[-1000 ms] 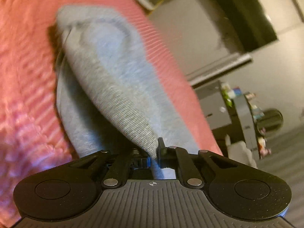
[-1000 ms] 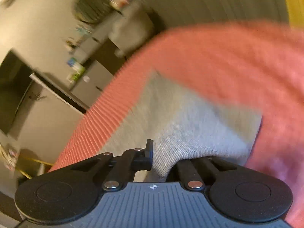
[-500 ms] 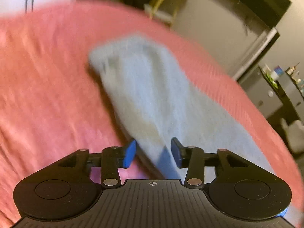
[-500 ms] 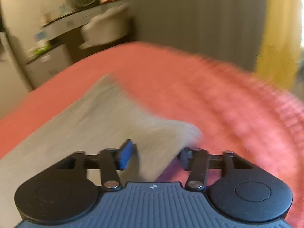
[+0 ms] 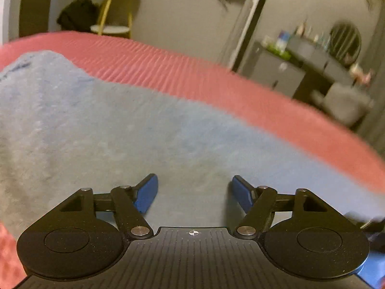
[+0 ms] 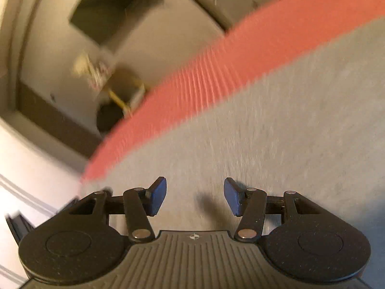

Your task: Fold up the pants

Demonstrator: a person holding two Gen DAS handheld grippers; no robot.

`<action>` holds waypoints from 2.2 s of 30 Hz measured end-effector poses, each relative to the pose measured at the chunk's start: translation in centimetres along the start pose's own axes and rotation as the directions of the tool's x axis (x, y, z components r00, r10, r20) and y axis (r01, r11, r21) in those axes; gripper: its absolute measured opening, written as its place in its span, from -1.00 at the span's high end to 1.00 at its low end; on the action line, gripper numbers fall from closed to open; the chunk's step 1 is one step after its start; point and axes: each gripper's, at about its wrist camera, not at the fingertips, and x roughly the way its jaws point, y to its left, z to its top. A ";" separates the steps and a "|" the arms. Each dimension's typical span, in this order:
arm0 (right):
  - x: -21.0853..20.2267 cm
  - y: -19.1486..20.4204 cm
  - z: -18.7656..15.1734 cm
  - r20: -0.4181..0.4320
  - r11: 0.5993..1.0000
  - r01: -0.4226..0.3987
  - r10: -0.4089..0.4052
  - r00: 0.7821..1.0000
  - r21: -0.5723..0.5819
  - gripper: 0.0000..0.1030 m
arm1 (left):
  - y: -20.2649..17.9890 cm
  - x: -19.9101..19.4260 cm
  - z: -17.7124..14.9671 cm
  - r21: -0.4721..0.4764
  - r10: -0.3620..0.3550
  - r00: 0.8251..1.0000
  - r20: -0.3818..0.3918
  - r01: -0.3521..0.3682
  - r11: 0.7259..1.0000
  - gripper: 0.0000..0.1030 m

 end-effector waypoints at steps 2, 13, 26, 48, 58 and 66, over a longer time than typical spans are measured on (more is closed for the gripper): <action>-0.1 -2.0 0.4 0.024 1.000 -0.014 0.014 1.000 -0.010 0.40 | 1.1 0.3 -0.3 0.060 0.033 0.999 0.043 -0.036 0.998 -0.48; -15.1 -17.8 8.3 0.258 0.852 0.434 -0.507 0.822 0.292 0.38 | 1.9 -0.4 -0.4 -0.041 0.279 0.955 0.097 -0.276 0.960 -0.50; -17.9 -17.0 8.5 0.332 0.776 0.590 -0.630 0.702 0.225 -0.68 | 4.4 -4.7 -0.5 -0.280 0.336 0.937 0.092 -0.300 0.912 -0.50; -11.5 -13.9 11.9 0.243 0.667 0.733 -0.739 0.628 0.133 0.68 | 25.8 -3.5 6.7 -0.650 0.182 0.982 0.060 -0.100 0.753 0.08; -13.1 -13.0 11.2 0.269 0.667 0.727 -0.738 0.618 0.160 0.49 | 23.7 -4.9 6.3 -0.421 0.391 0.920 0.031 -0.342 0.840 0.05; -21.4 -14.0 6.1 0.316 0.714 0.602 -0.699 0.641 0.358 -0.18 | 16.2 -10.9 7.0 -0.407 0.523 0.816 0.245 -0.403 0.819 -0.70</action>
